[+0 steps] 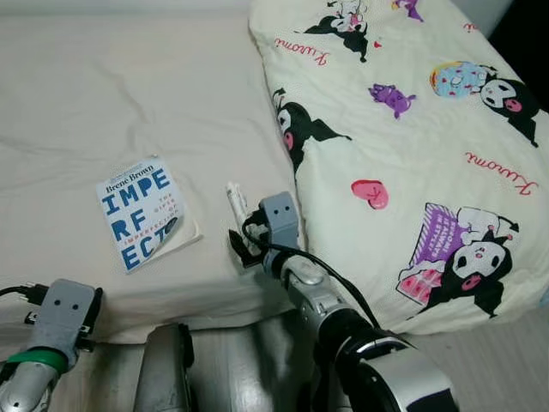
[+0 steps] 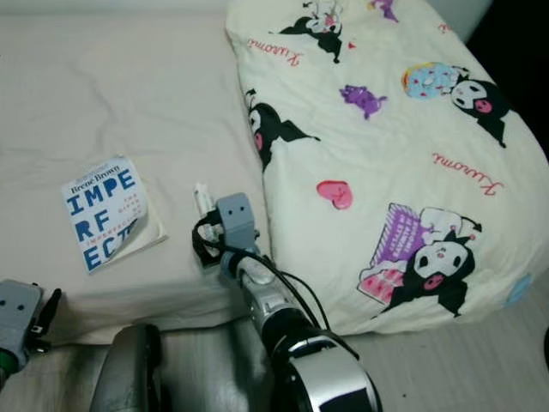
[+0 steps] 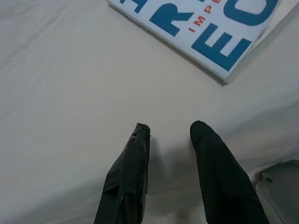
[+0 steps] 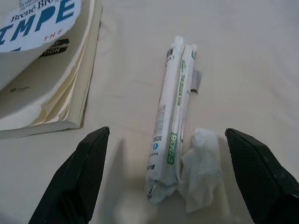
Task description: Clean up the room
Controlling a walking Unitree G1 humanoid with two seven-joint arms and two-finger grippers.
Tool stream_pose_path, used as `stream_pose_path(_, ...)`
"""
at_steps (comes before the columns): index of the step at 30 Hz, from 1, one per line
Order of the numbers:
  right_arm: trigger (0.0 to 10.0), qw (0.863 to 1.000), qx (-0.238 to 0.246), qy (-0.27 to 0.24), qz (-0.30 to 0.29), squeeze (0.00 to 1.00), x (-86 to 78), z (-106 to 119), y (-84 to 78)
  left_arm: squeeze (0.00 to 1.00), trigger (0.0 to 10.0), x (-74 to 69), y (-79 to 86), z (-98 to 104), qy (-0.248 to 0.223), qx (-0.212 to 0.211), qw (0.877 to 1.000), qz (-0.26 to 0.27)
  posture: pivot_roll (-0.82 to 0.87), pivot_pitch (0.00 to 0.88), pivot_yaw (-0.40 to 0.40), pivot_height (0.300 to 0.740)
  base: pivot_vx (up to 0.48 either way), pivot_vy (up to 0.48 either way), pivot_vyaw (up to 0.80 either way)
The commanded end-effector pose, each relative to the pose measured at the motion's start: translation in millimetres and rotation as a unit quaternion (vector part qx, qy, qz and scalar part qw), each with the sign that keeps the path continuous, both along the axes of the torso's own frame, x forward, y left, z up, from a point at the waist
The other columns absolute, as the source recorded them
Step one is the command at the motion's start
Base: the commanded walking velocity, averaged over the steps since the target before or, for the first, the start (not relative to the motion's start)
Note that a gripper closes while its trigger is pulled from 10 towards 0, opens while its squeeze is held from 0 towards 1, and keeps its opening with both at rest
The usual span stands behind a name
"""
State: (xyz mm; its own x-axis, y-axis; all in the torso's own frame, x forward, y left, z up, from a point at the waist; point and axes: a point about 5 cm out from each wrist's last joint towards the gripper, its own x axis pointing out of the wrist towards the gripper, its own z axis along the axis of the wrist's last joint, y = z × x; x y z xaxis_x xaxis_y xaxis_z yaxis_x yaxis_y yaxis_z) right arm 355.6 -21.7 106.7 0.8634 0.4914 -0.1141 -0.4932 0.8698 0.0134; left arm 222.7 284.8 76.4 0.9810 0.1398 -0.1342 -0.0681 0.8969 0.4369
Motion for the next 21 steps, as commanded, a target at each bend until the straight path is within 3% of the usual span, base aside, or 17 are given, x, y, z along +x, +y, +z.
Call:
stream_pose_path(1,10.0,1.0,0.01,0.014,0.025,1.0,-15.2,-9.7,24.6,0.0,10.0,-5.7,5.9,-0.8,0.013,0.003,1.0,0.006,0.27,0.268,0.01,0.558,0.0,0.0,0.0)
stream_pose_path(2,10.0,1.0,0.004,0.006,0.026,0.7,-15.4,-8.7,25.9,0.0,10.0,-5.8,6.2,0.7,0.012,0.005,1.0,0.005,0.27,0.269,0.012,0.558,0.0,0.0,0.0)
stream_pose_path(4,10.0,1.0,-0.004,0.0,0.031,0.7,-16.0,-8.2,27.6,0.0,10.0,-5.9,6.6,1.7,0.013,0.006,1.0,0.004,0.27,0.271,0.015,0.558,0.0,0.0,0.0)
stream_pose_path(5,10.0,0.999,-0.026,-0.003,0.041,0.0,-17.8,-9.9,30.7,0.0,10.0,-5.9,7.4,2.4,0.013,0.008,1.0,0.003,0.27,0.273,0.016,0.558,0.0,0.0,0.0)
stream_pose_path(9,10.0,0.993,-0.086,0.001,0.075,0.0,-24.4,-17.2,39.8,0.0,10.0,-5.9,10.2,4.0,0.016,0.01,1.0,0.003,0.27,0.278,0.019,0.558,0.0,0.0,0.0)
stream_pose_path(15,10.0,0.987,-0.12,0.004,0.107,0.0,-29.9,-21.9,46.8,0.0,10.0,-3.2,10.5,5.3,0.018,0.016,1.0,-0.003,0.27,0.277,0.018,0.558,0.0,0.0,0.0)
stream_pose_path(16,9.3,0.986,-0.128,0.0,0.107,0.0,-29.8,-21.7,47.3,0.0,10.0,-2.2,10.7,5.9,0.018,0.017,1.0,-0.004,0.27,0.273,0.024,0.558,0.0,0.0,0.0)
stream_pose_path(17,5.4,0.985,-0.135,-0.004,0.106,0.0,-29.4,-21.5,47.2,0.0,10.0,-1.1,10.9,6.6,0.017,0.016,1.0,-0.003,0.27,0.273,0.024,0.558,0.0,0.0,0.0)
stream_pose_path(18,2.2,0.985,-0.141,-0.008,0.102,0.0,-28.8,-21.3,46.3,0.0,10.0,0.3,10.8,7.5,0.016,0.016,1.0,-0.002,0.27,0.27,0.026,0.558,0.0,0.0,0.0)
stream_pose_path(19,2.2,0.985,-0.141,-0.008,0.102,0.0,-28.8,-21.3,46.3,0.0,10.0,0.3,10.8,7.5,0.016,0.016,1.0,-0.002,0.27,0.27,0.026,0.558,0.0,0.0,0.0)
stream_pose_path(20,0.0,0.985,-0.144,-0.011,0.097,0.0,-27.9,-21.1,44.9,0.0,10.0,2.1,10.5,8.8,0.015,0.016,1.0,-0.003,0.27,0.266,0.028,0.558,0.0,0.0,0.0)
stream_pose_path(21,0.0,0.985,-0.144,-0.011,0.097,0.0,-27.9,-21.1,44.9,0.0,10.0,2.1,10.5,8.8,0.015,0.016,1.0,-0.003,0.27,0.266,0.028,0.558,0.0,0.0,0.0)
